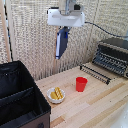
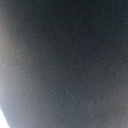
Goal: Gently maneuver your gripper in the book's direction. Confidently hold the book by angling your gripper properly. Relocate the book to the caddy. Pinpoint the back pocket of the caddy and set the book down inside it.
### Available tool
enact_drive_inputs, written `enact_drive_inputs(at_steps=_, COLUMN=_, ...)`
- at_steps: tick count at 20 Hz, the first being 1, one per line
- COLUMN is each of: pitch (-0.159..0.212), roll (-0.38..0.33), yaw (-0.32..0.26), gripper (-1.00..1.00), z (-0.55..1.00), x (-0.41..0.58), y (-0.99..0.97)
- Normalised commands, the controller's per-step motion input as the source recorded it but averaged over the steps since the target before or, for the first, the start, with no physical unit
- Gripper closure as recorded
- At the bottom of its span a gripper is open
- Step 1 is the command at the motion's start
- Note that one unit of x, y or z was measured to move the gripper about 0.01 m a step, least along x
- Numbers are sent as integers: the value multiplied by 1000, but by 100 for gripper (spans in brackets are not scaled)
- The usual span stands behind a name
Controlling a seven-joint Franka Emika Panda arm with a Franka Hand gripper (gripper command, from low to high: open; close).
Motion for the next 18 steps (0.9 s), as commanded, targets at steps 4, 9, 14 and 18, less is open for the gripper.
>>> enact_drive_inputs(at_steps=4, pitch=-23, roll=0, yaw=-173, gripper=100, z=726, x=-61, y=475)
enact_drive_inputs(at_steps=9, pitch=-2, roll=0, yaw=-153, gripper=100, z=568, x=-66, y=503)
enact_drive_inputs(at_steps=14, pitch=27, roll=0, yaw=-106, gripper=100, z=369, x=-2, y=650)
enact_drive_inputs(at_steps=18, pitch=43, roll=3, yaw=-82, gripper=100, z=335, x=31, y=749)
